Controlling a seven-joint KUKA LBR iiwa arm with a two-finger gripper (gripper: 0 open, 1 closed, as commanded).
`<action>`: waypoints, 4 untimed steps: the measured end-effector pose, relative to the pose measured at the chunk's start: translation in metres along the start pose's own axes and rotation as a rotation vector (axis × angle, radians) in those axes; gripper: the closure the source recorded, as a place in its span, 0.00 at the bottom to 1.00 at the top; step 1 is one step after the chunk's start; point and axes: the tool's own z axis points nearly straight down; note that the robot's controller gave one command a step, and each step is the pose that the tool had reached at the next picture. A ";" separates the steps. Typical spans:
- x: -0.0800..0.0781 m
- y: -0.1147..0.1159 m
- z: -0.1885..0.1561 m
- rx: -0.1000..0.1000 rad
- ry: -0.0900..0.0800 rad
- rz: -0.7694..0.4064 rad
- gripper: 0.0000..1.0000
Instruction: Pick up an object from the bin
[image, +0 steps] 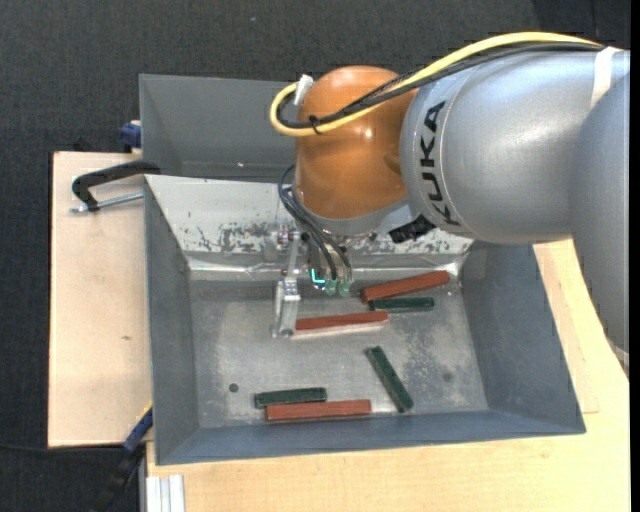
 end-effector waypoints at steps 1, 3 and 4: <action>0.000 0.000 0.000 0.000 0.000 0.002 0.00; -0.029 -0.032 0.138 0.001 0.005 0.103 0.00; -0.013 -0.121 0.133 0.003 0.001 0.065 0.00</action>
Offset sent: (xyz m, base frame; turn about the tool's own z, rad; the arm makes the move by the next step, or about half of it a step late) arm 0.0380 -0.0060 -0.1339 0.1324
